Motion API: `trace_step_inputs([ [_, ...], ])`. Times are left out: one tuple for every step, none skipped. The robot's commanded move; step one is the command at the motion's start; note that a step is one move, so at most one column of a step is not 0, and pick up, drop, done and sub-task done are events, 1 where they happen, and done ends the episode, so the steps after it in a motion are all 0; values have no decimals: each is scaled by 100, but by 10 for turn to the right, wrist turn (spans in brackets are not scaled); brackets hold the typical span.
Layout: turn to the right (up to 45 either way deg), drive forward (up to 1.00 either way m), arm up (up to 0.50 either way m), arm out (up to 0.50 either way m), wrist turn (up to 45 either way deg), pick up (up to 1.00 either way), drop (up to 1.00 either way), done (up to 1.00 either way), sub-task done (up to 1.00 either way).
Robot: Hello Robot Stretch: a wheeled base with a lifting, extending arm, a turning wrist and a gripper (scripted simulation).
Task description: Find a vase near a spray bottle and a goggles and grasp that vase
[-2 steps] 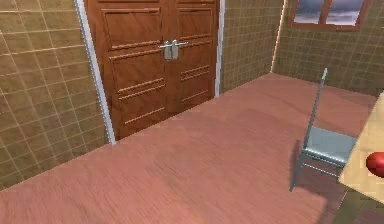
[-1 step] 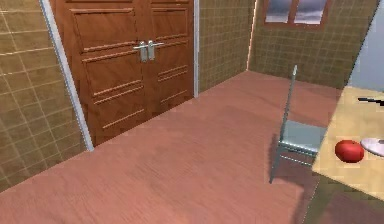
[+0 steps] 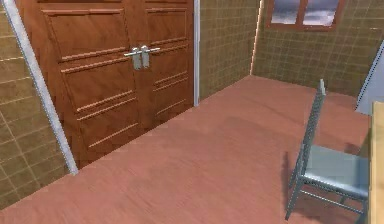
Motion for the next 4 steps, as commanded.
trace_step_inputs([
  [450, 0, 0, 0, 0, 0, 0, 0, 0],
  [-360, 0, 0, 0, 0, 0, 0, 0, 0],
  [0, 20, 0, 0, 0, 0, 0, 0, 0],
  [-240, 0, 0, 0, 0, 0, 0, 0, 0],
])
